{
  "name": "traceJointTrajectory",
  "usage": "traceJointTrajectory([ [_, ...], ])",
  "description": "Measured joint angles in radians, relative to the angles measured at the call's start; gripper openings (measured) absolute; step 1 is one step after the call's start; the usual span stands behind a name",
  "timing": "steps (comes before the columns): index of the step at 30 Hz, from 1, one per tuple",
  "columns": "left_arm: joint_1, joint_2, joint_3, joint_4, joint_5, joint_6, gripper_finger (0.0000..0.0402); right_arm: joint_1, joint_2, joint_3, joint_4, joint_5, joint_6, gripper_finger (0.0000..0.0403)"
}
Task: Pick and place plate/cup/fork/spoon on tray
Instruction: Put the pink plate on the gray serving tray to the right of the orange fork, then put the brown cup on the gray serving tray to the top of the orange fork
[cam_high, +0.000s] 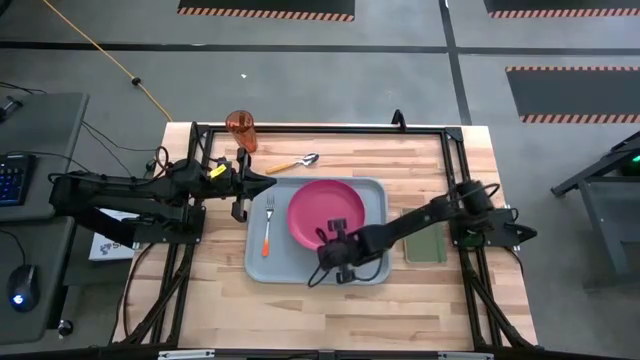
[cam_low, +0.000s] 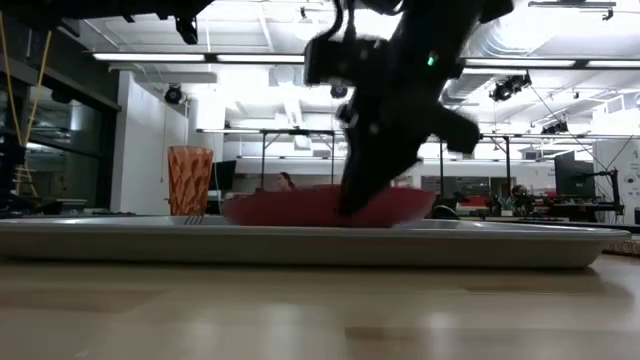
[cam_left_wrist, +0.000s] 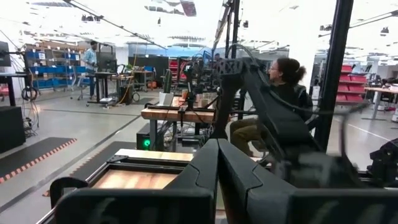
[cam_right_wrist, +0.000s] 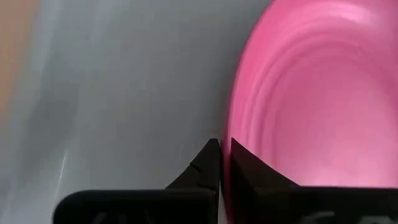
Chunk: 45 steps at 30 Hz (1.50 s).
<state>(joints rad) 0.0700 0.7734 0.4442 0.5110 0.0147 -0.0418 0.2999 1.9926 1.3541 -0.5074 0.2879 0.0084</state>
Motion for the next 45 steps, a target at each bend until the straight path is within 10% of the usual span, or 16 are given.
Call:
traceJointTrajectory([
  [13,0.000,0.000,0.000,-0.007,0.000,0.000,0.0001,0.001,0.081,0.071,-0.037,-0.044,0.065,0.0009],
  [32,0.000,0.000,0.000,-0.007,0.000,0.000,0.0000,0.005,0.081,0.169,-0.148,-0.182,0.133,0.0180],
  [45,0.000,0.000,0.000,-0.028,0.000,0.000,0.0000,0.002,0.005,0.198,-0.427,-0.114,0.118,0.0195],
])
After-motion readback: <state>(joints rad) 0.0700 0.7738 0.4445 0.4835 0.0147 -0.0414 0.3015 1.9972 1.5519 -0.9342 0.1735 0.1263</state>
